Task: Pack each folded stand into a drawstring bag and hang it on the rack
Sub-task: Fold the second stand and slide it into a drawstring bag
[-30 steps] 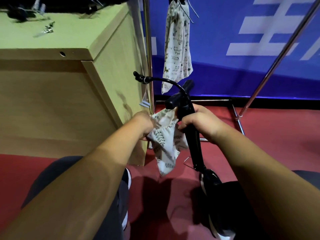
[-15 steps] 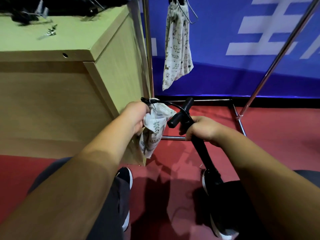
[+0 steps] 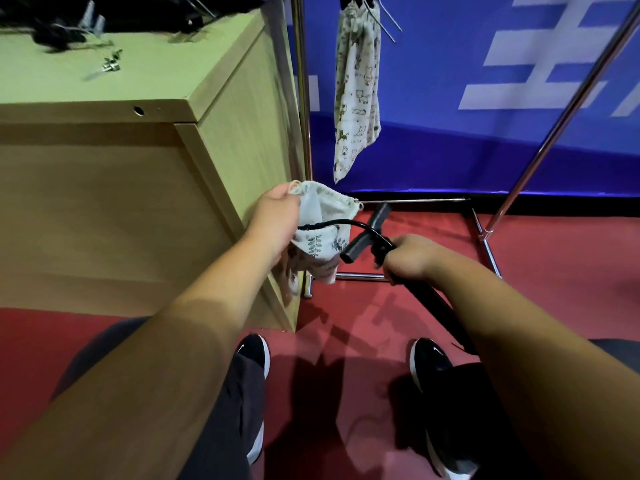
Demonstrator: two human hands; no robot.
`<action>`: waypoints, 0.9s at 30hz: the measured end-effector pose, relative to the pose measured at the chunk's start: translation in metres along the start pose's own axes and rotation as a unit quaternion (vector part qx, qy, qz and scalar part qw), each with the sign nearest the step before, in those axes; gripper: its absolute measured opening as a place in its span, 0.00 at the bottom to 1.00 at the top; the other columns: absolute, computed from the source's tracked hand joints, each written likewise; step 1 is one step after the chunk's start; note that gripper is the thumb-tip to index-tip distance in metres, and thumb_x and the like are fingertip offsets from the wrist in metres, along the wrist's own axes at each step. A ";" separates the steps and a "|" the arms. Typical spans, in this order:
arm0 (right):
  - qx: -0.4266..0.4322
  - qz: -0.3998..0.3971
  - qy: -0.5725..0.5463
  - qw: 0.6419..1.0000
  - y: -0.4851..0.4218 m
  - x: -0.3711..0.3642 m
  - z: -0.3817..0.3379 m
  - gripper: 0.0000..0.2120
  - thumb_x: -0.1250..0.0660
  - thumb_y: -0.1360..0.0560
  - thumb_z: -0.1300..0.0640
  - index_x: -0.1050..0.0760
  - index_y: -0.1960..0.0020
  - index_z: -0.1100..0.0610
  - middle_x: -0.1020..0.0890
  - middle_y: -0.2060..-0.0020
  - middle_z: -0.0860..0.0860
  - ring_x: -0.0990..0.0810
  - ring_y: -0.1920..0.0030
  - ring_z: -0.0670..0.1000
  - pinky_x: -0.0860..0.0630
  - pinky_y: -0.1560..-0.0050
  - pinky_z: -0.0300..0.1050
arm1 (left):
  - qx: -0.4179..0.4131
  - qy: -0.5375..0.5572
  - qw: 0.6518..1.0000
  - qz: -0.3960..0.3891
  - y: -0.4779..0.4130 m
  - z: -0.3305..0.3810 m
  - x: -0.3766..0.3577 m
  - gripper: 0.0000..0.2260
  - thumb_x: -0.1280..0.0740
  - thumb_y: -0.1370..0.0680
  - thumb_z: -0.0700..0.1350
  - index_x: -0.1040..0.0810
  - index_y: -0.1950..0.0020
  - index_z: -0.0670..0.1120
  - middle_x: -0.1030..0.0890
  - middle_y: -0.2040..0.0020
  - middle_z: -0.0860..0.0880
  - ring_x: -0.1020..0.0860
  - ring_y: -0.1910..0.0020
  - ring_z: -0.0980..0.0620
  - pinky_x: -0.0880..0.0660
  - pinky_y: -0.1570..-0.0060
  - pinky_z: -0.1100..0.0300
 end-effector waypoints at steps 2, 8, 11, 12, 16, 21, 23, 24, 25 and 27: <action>0.015 -0.018 0.010 1.000 0.004 -0.002 -0.008 0.12 0.35 0.28 0.69 0.18 0.53 0.56 0.18 0.72 0.50 0.21 0.70 0.51 0.24 0.66 0.39 | -0.043 -0.089 0.994 -0.035 0.002 -0.003 -0.005 0.13 0.38 0.17 0.46 0.14 0.47 0.59 0.12 0.50 0.46 0.16 0.57 0.45 0.23 0.59 0.53; 0.096 -0.056 0.003 0.994 0.011 -0.008 -0.028 0.05 0.29 0.24 0.56 0.21 0.55 0.56 0.19 0.68 0.54 0.21 0.70 0.52 0.23 0.69 0.42 | -0.069 -0.164 0.981 -0.074 0.006 -0.013 -0.019 0.18 0.40 0.21 0.40 0.13 0.47 0.57 0.12 0.53 0.54 0.15 0.56 0.48 0.18 0.53 0.55; 0.098 -0.071 0.018 0.993 0.012 -0.011 -0.027 0.08 0.30 0.21 0.55 0.21 0.57 0.58 0.20 0.69 0.54 0.23 0.72 0.54 0.25 0.70 0.42 | -0.060 -0.114 0.989 -0.072 0.006 -0.010 -0.023 0.15 0.37 0.19 0.40 0.12 0.47 0.53 0.13 0.57 0.56 0.17 0.60 0.55 0.23 0.61 0.65; 0.097 -0.080 0.030 0.992 0.012 -0.012 -0.025 0.09 0.31 0.22 0.54 0.21 0.57 0.59 0.20 0.69 0.54 0.22 0.72 0.55 0.25 0.69 0.44 | -0.060 -0.105 0.990 -0.069 0.006 -0.008 -0.022 0.14 0.37 0.18 0.41 0.12 0.47 0.52 0.15 0.63 0.57 0.21 0.67 0.58 0.28 0.67 0.67; 0.117 -0.107 0.075 0.984 0.012 -0.019 -0.024 0.08 0.28 0.23 0.51 0.20 0.53 0.57 0.19 0.68 0.55 0.21 0.70 0.54 0.23 0.65 0.48 | -0.064 -0.095 0.991 -0.068 0.005 -0.007 -0.020 0.11 0.35 0.18 0.45 0.12 0.48 0.53 0.23 0.70 0.50 0.31 0.74 0.52 0.35 0.71 0.63; 0.169 -0.126 0.068 0.975 0.015 -0.024 -0.026 0.04 0.25 0.26 0.52 0.19 0.55 0.51 0.19 0.66 0.53 0.21 0.67 0.51 0.22 0.64 0.48 | -0.074 -0.198 0.977 -0.036 0.004 -0.010 -0.018 0.05 0.31 0.21 0.49 0.16 0.54 0.52 0.18 0.65 0.53 0.22 0.64 0.49 0.27 0.60 0.58; 0.177 -0.136 0.052 0.973 0.018 -0.026 -0.027 0.04 0.24 0.26 0.54 0.18 0.54 0.53 0.20 0.66 0.51 0.23 0.67 0.49 0.24 0.64 0.47 | -0.060 -0.215 0.975 -0.017 0.002 -0.012 -0.016 0.03 0.28 0.22 0.48 0.18 0.56 0.53 0.18 0.64 0.53 0.21 0.63 0.48 0.25 0.60 0.57; 0.179 -0.143 0.046 0.972 0.019 -0.027 -0.027 0.05 0.23 0.26 0.54 0.17 0.53 0.53 0.20 0.66 0.51 0.23 0.67 0.48 0.25 0.64 0.47 | -0.050 -0.219 0.974 -0.011 0.001 -0.012 -0.014 0.03 0.26 0.23 0.49 0.18 0.54 0.52 0.16 0.62 0.52 0.20 0.63 0.48 0.22 0.58 0.56; 0.179 -0.151 0.043 0.971 0.020 -0.028 -0.027 0.05 0.23 0.27 0.54 0.16 0.52 0.53 0.20 0.65 0.51 0.23 0.66 0.48 0.26 0.64 0.47 | -0.039 -0.221 0.974 -0.008 -0.001 -0.013 -0.013 0.05 0.25 0.23 0.49 0.18 0.52 0.50 0.15 0.59 0.49 0.19 0.63 0.47 0.20 0.56 0.54; 0.175 -0.164 0.045 0.970 0.019 -0.029 -0.028 0.06 0.22 0.27 0.52 0.15 0.52 0.52 0.20 0.66 0.51 0.23 0.66 0.49 0.25 0.64 0.47 | -0.030 -0.228 0.973 -0.008 -0.002 -0.014 -0.011 0.10 0.25 0.23 0.51 0.20 0.49 0.46 0.14 0.56 0.45 0.20 0.62 0.47 0.20 0.55 0.52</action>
Point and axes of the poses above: each hand's wrist, its own y-axis away from the middle knuckle, its own x-axis out of the back of the hand, z = x × y, the point moved 2 cm from there along -y, towards the middle knuckle
